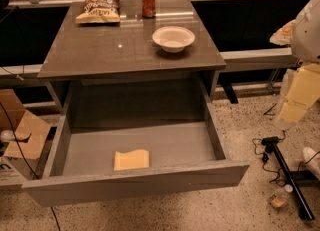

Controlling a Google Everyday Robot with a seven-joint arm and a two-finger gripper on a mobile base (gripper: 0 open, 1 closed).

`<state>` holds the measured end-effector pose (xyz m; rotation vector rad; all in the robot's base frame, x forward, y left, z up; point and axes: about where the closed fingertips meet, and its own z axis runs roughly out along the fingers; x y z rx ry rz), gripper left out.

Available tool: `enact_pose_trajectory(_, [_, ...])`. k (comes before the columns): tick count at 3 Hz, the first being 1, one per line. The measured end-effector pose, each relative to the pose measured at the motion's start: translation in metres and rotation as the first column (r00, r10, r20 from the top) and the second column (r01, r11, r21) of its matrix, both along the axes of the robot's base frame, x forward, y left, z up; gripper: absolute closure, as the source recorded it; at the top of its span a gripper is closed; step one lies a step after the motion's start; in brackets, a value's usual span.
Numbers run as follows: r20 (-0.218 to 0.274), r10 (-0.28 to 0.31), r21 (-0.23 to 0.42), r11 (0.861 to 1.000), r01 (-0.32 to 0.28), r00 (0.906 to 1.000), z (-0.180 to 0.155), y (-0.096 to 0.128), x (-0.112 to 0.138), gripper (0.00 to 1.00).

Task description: Pick sponge from top drawer and place on counter

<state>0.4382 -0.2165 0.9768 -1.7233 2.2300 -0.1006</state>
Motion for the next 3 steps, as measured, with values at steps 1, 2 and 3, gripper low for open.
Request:
enact_pose_trajectory(1, [0.0, 0.0, 0.0, 1.0, 0.0, 1.0, 0.0, 0.0, 0.0, 0.0])
enact_pose_trajectory(2, [0.007, -0.032, 0.024, 0.999, 0.032, 0.9995, -0.006, 0.009, 0.004, 0.0])
enact_pose_trajectory(3, [-0.013, -0.091, 0.048, 0.995, 0.092, 0.9958, -0.022, 0.022, 0.012, 0.0])
